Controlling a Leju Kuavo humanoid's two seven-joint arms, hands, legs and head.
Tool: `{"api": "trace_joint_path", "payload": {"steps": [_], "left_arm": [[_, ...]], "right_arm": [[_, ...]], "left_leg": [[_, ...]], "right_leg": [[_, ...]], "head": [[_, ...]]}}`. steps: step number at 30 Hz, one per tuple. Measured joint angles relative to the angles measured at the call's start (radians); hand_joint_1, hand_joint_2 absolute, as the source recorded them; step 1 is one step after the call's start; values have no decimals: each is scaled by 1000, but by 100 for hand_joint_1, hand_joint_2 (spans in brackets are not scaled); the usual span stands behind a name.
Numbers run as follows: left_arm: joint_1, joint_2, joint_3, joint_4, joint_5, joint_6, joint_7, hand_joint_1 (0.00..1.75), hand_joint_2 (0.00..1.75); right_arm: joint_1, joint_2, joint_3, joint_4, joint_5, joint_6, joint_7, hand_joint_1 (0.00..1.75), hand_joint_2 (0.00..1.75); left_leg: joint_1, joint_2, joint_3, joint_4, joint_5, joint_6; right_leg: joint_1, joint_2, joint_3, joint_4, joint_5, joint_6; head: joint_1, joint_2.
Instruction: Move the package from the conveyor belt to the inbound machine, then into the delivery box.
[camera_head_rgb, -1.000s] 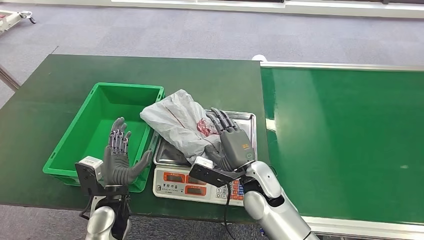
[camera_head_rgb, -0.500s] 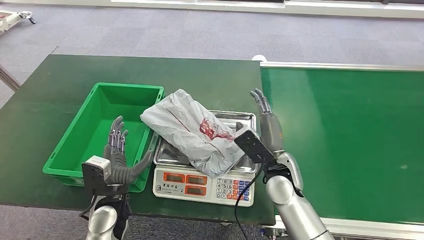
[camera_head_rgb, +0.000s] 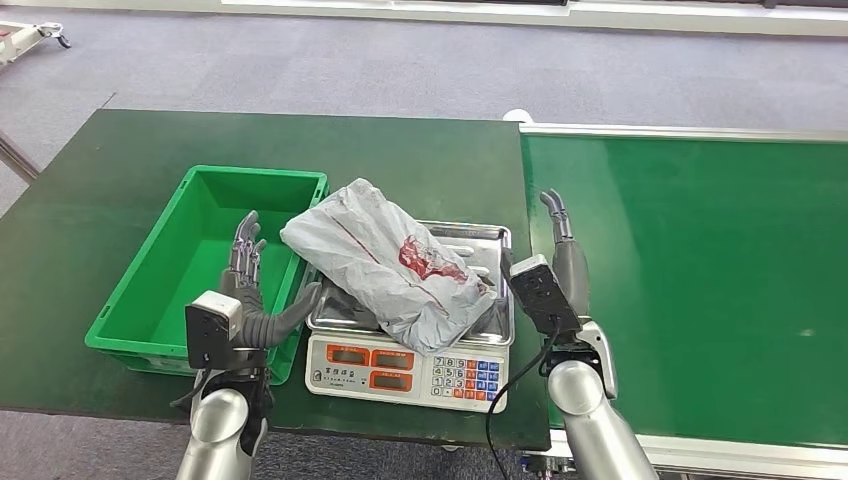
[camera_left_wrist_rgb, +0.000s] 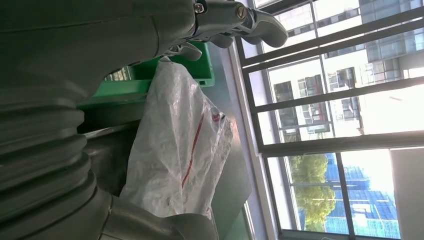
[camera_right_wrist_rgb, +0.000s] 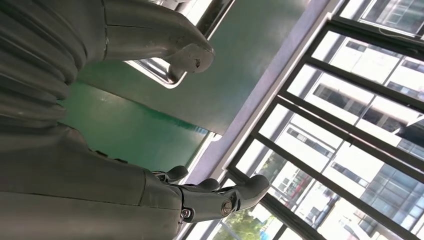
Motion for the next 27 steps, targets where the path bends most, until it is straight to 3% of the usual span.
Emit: {"api": "trace_joint_path", "payload": {"steps": [9,13,17,23,27], "left_arm": [[-10,0,-8,22,-13,4,-13,0,175],[-74,0,-41,79,-142,52,-43,0,175],[-200,9,-113,214,-364,94,-46,0,175],[-497,35,-266,556,-645,9,-46,0,175],[-649,37,-349,753,-726,-1,-41,0,175]], "right_arm": [[6,3,-13,0,-3,0,-1,0,175],[17,4,-25,2,-13,11,-8,0,175],[13,9,-31,9,-29,42,-37,0,175],[-5,29,-34,11,-31,78,-41,0,175],[3,34,-47,-7,-27,86,-38,0,175]], "left_leg": [[0,0,0,0,0,0],[0,-1,0,0,0,0],[0,-1,0,0,1,0],[0,-1,-1,1,5,0],[0,1,-1,1,5,0]], "right_leg": [[0,0,0,0,0,0],[0,-1,0,0,0,0],[0,-1,0,0,2,0],[0,-1,-1,0,5,0],[0,2,-1,0,6,0]], "head": [[0,0],[0,0],[0,0],[0,0],[0,0]]}}
